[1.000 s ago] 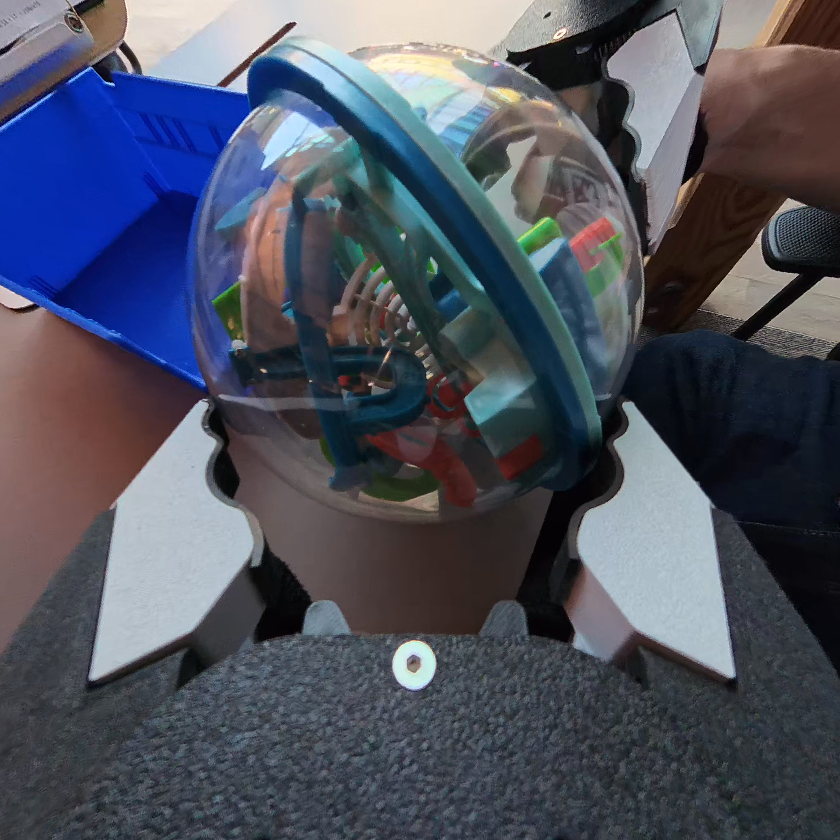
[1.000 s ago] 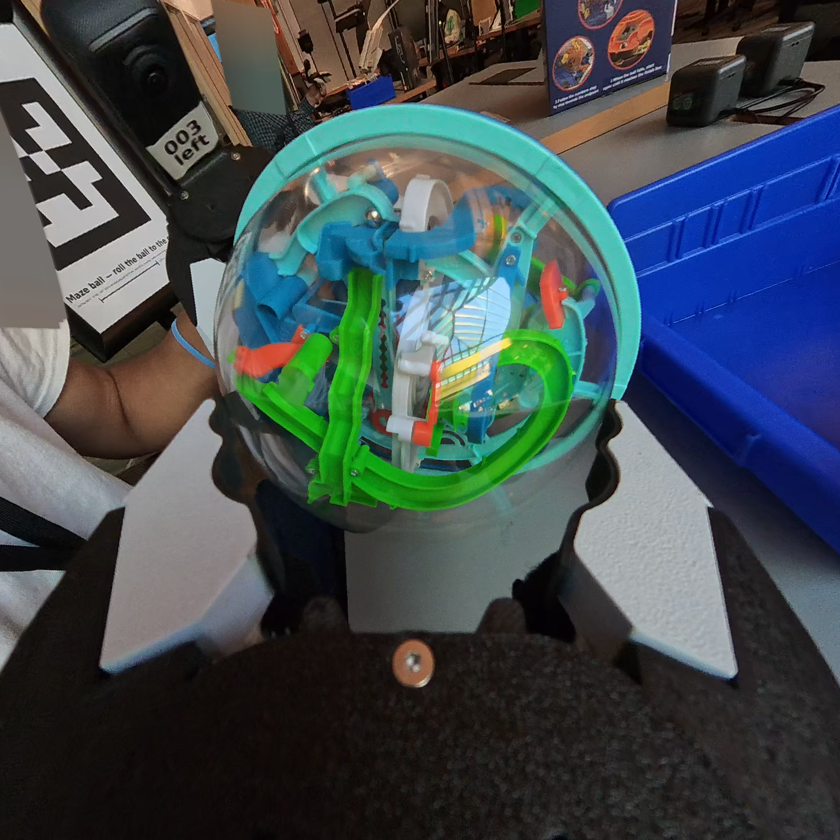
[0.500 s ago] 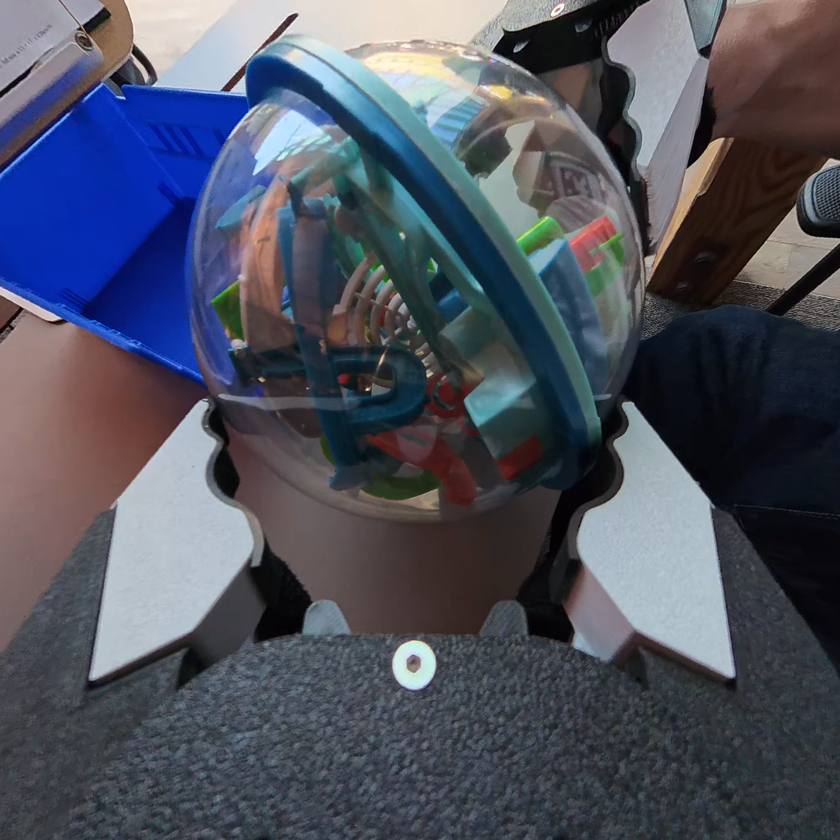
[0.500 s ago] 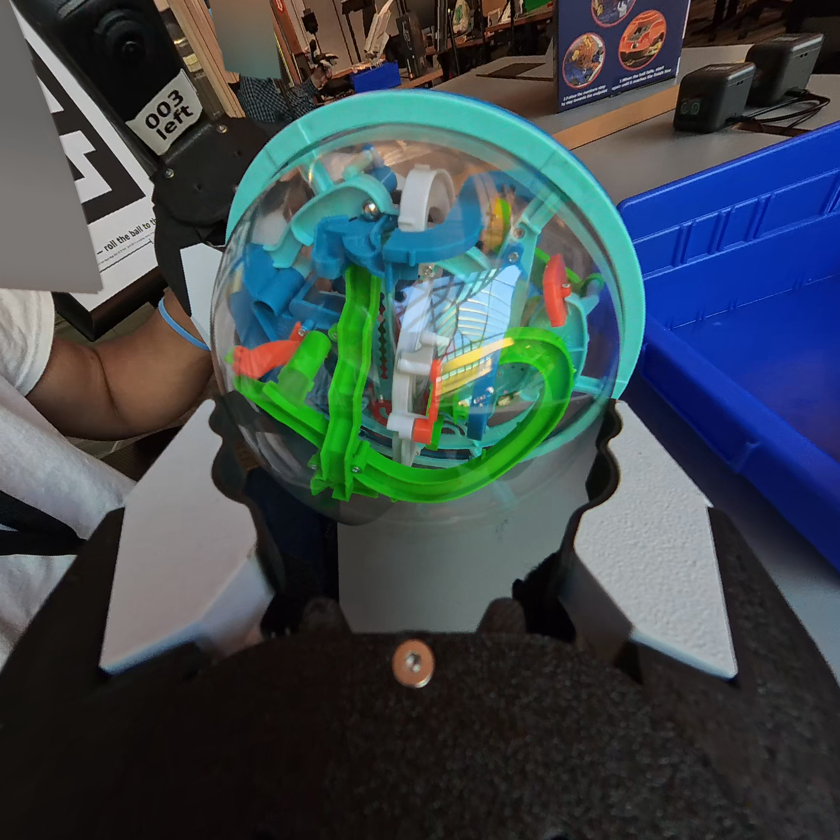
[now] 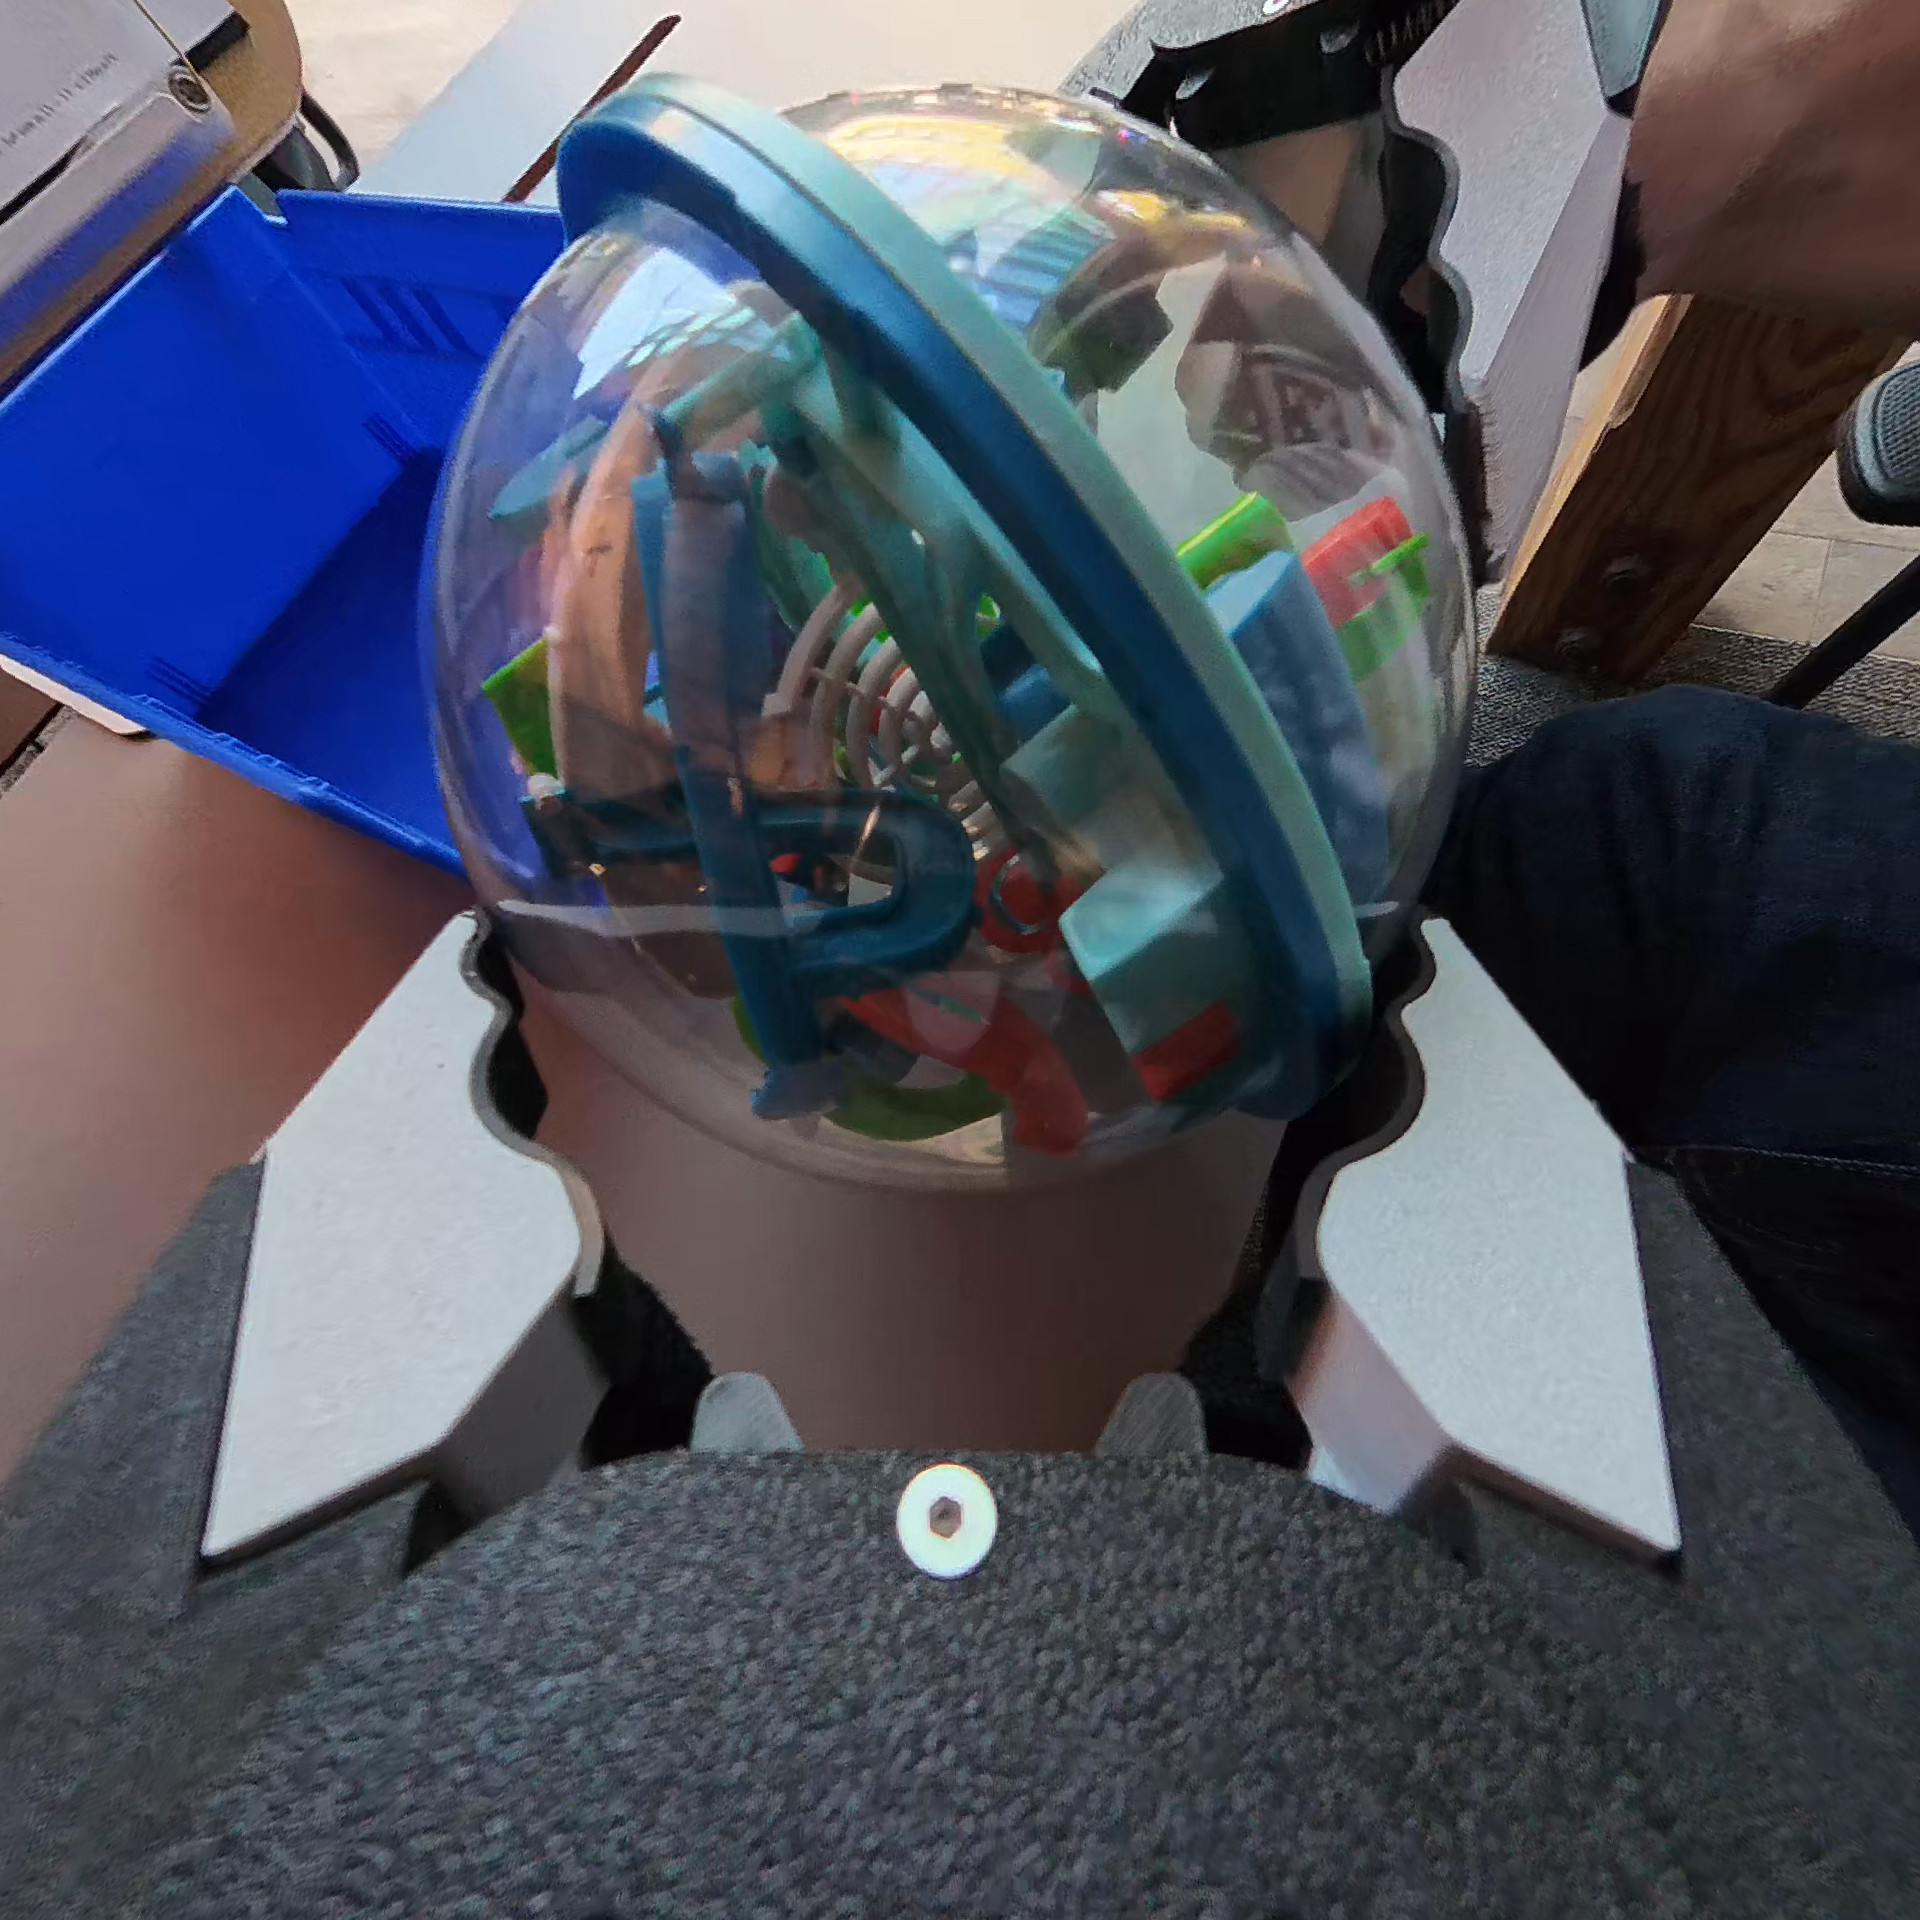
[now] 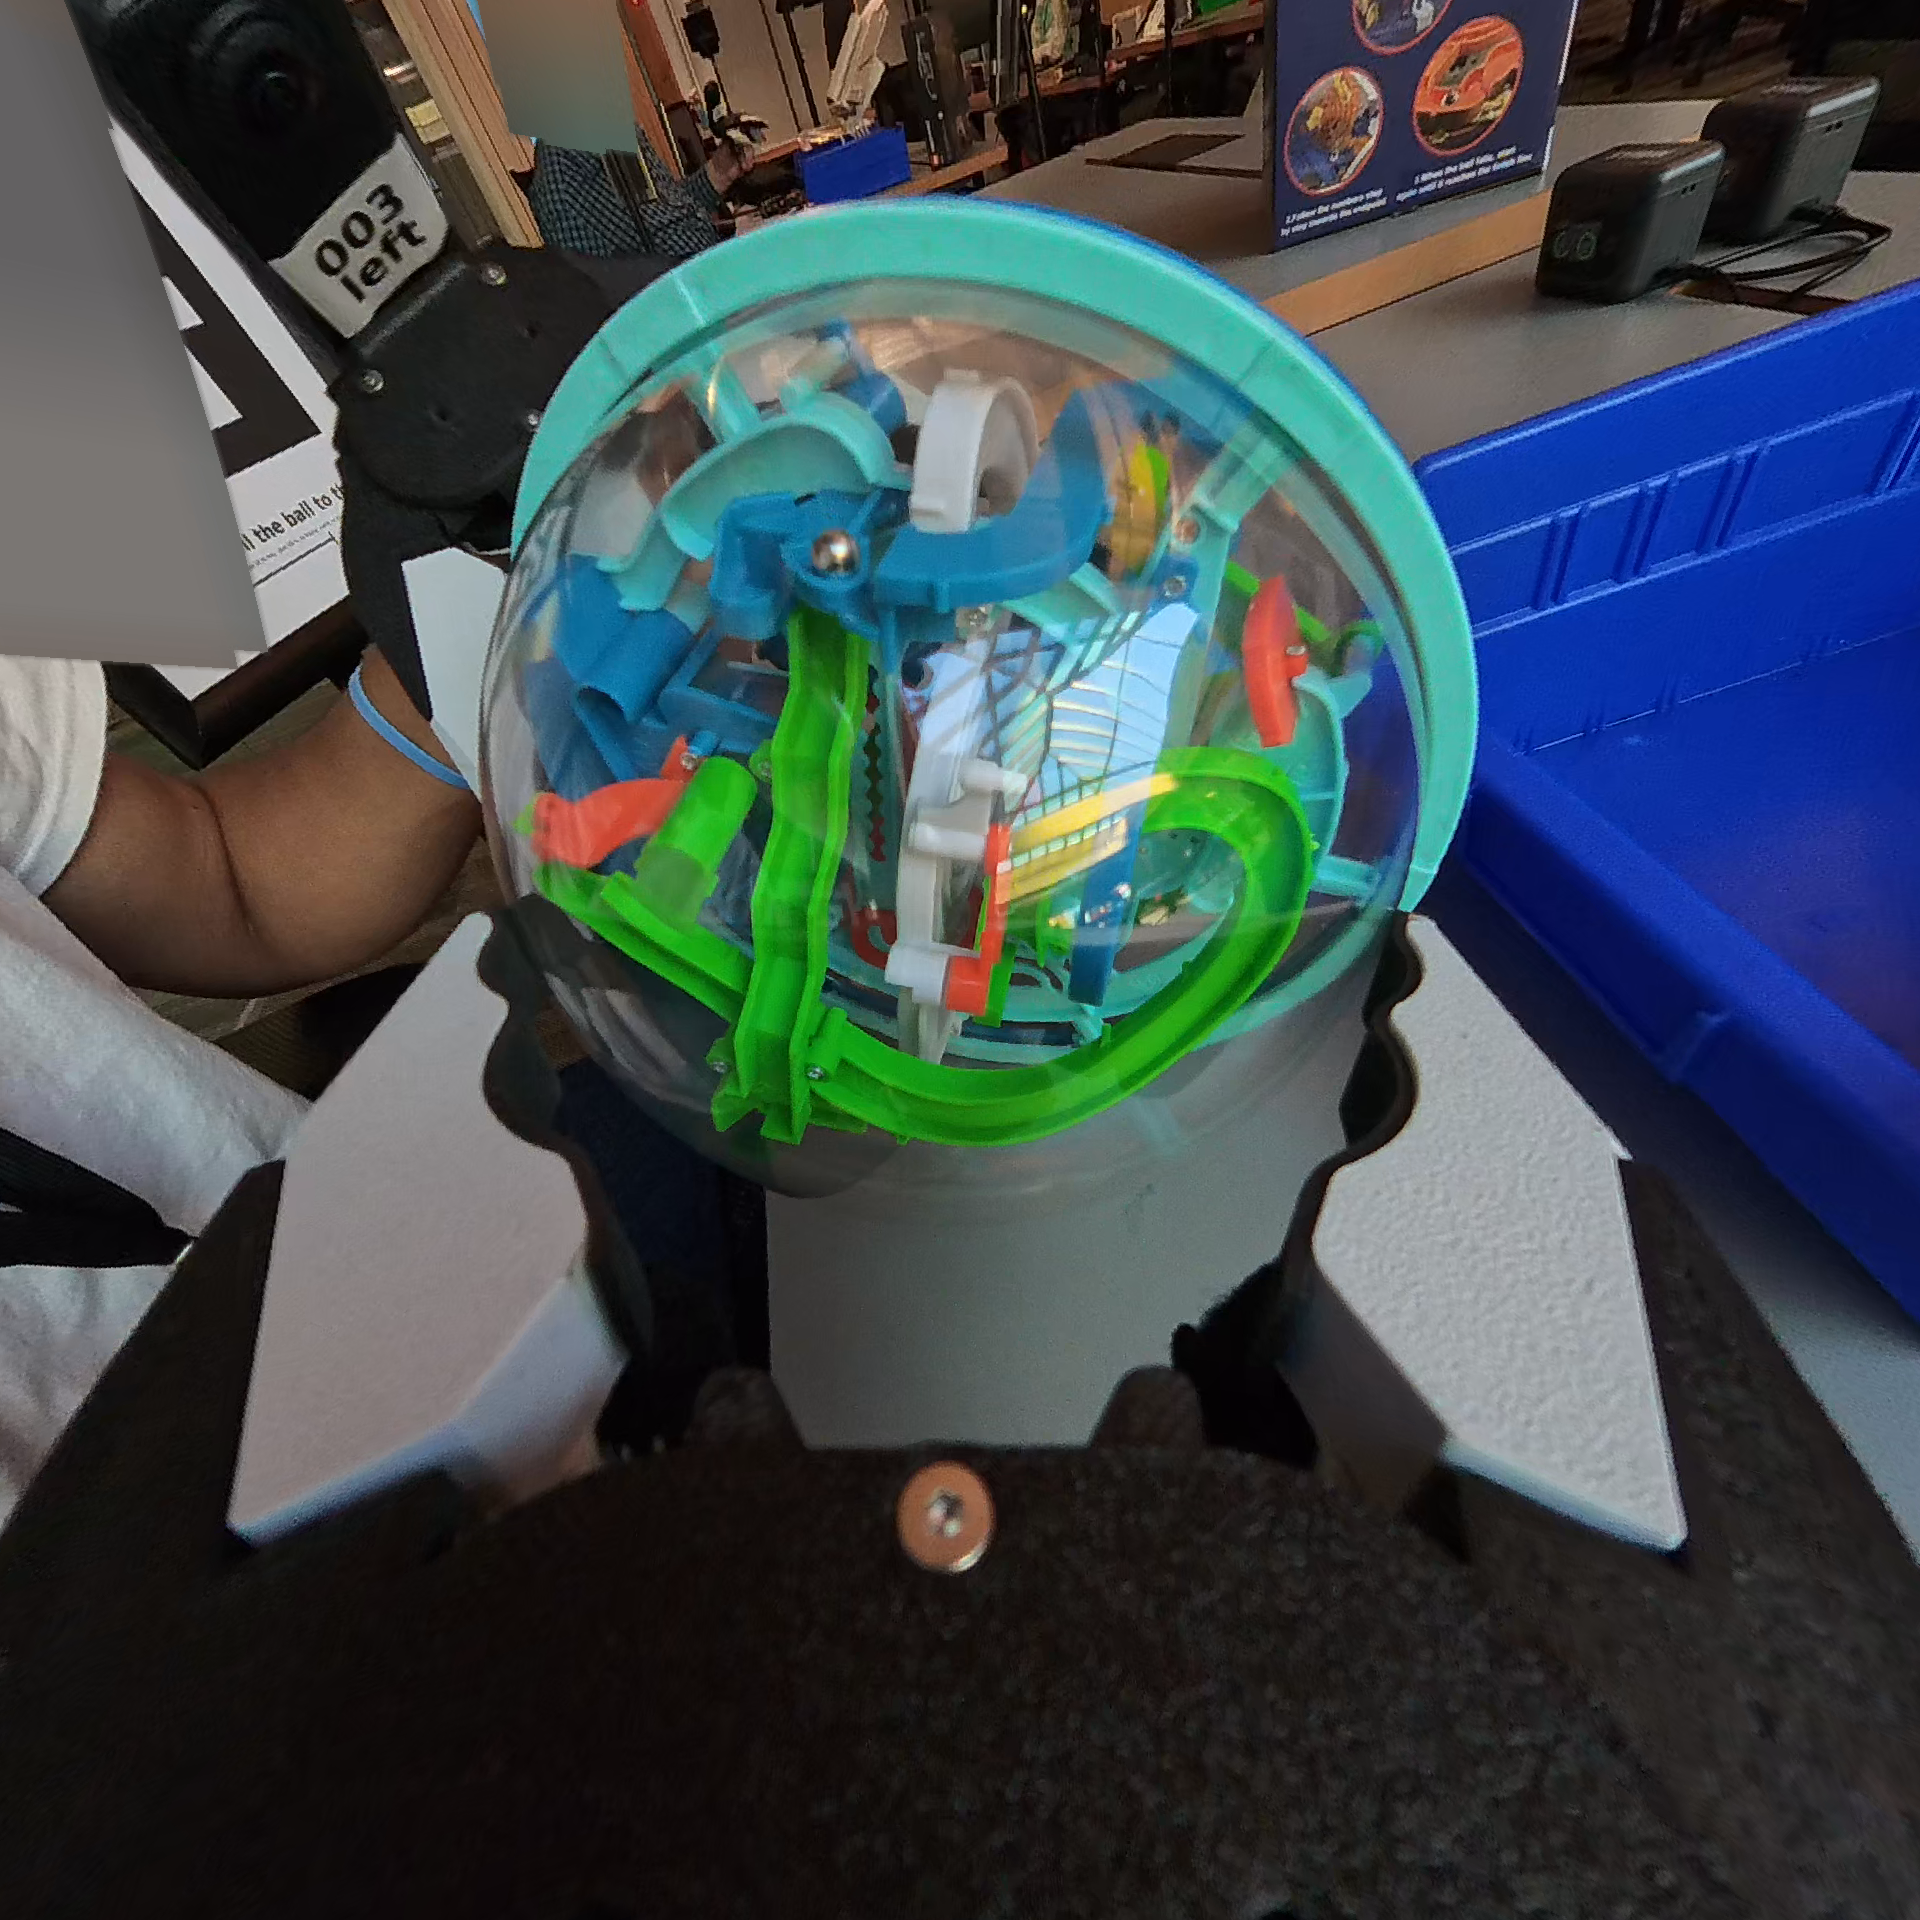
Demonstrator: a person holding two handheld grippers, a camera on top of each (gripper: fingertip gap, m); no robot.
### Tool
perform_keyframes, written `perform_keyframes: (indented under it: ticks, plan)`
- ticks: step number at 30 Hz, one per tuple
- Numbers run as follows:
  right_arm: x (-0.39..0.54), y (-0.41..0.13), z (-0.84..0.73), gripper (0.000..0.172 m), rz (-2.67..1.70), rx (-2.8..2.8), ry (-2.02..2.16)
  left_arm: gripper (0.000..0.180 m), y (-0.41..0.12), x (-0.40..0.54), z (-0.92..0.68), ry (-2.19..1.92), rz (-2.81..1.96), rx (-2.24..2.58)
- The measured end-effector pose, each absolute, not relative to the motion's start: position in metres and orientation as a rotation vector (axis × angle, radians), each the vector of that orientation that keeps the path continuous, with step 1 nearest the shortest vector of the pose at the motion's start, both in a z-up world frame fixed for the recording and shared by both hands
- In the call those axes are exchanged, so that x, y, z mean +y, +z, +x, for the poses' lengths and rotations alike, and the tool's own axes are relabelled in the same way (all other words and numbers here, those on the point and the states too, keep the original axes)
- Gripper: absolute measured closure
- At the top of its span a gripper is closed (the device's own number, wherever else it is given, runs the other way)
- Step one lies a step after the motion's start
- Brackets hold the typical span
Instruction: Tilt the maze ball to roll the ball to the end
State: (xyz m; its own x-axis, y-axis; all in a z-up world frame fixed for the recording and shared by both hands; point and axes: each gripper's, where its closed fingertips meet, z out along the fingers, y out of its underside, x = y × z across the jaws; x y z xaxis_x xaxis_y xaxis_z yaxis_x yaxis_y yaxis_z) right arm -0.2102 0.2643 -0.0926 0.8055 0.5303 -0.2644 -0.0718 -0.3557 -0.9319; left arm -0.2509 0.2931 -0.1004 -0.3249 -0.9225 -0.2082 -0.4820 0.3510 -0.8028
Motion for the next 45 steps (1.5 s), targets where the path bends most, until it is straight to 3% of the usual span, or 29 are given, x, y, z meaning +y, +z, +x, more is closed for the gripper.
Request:
perform_keyframes:
  ticks: [30,37,45]
  plan:
    - [0.274,-0.084,-0.216,0.022,-1.802,-0.22,0.62,0.021,-0.098,0.297,-0.252,-1.228,-1.489,1.626]
    - [0.27,-0.087,-0.217,0.026,-1.812,-0.261,0.611,0.022,-0.102,0.299,-0.258,-1.216,-1.455,1.754]
    - [0.273,-0.083,-0.207,0.018,-1.767,-0.289,0.867,0.022,-0.104,0.301,-0.259,-1.235,-1.347,1.913]
